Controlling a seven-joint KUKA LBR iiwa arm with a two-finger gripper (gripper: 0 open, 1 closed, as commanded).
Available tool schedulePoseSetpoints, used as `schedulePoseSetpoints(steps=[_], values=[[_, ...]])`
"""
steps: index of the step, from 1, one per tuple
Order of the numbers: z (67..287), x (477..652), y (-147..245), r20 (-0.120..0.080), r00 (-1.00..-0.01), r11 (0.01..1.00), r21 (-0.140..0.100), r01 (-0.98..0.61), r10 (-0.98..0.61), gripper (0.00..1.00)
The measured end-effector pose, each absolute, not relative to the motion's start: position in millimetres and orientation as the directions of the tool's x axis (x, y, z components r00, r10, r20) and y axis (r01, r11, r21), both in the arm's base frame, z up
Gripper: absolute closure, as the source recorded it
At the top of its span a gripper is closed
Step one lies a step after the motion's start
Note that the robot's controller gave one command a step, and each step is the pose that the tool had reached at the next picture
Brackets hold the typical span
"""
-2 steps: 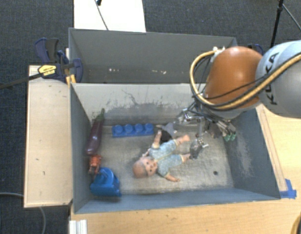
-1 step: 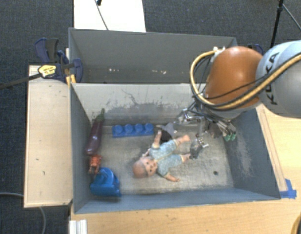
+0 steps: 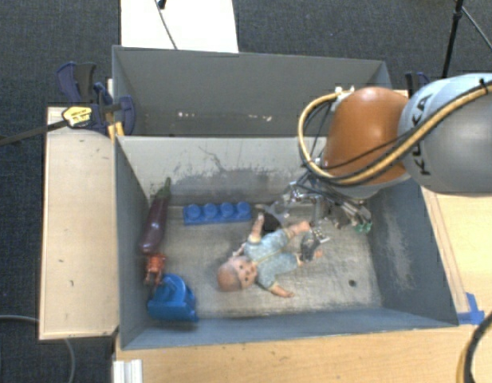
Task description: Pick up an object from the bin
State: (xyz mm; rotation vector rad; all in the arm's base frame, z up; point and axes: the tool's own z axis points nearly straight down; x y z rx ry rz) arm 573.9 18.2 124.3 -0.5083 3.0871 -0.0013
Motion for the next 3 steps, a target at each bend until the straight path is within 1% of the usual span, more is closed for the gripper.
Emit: schedulePoseSetpoints(steps=[1,2,3], values=[[89,563.6,14,-0.002,-0.981,0.981,0.001,-0.193,-0.193,0.00],[76,579.8,22,-0.021,-0.968,0.968,-0.004,-0.251,-0.251,1.00],[76,579.8,22,-0.021,-0.968,0.968,-0.004,-0.251,-0.252,1.00]])
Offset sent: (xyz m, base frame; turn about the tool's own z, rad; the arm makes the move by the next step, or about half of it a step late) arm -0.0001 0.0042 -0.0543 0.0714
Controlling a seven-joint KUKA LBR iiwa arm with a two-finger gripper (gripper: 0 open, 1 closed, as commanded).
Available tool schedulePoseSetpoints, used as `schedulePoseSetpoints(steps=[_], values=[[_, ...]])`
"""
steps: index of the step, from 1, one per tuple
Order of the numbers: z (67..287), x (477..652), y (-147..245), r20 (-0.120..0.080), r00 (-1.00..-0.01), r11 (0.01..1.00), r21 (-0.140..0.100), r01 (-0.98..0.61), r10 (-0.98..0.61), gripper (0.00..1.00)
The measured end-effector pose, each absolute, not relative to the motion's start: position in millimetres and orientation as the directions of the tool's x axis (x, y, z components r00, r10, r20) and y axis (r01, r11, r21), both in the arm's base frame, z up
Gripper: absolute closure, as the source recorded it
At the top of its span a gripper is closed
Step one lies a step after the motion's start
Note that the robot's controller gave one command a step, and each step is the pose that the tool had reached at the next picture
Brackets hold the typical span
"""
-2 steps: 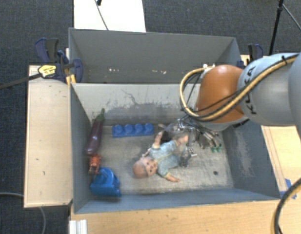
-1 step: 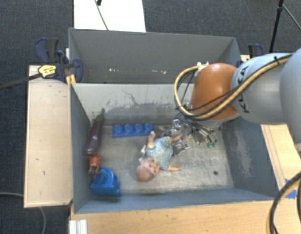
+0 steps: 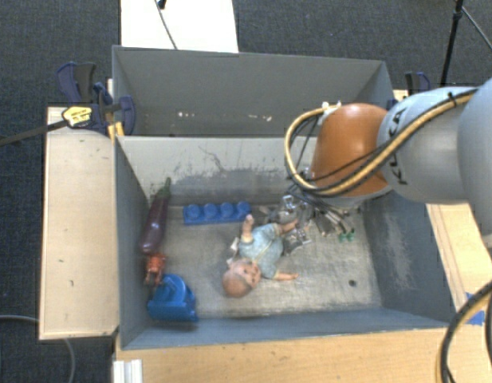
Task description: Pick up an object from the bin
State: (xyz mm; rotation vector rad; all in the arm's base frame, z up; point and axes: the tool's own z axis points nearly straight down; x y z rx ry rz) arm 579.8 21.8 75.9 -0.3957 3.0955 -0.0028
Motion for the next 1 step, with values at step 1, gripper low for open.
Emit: schedulePoseSetpoints(steps=[1], values=[[214.5,590.0,23.8,-0.003,-0.969,0.969,-0.001,-0.246,-0.246,1.00]])
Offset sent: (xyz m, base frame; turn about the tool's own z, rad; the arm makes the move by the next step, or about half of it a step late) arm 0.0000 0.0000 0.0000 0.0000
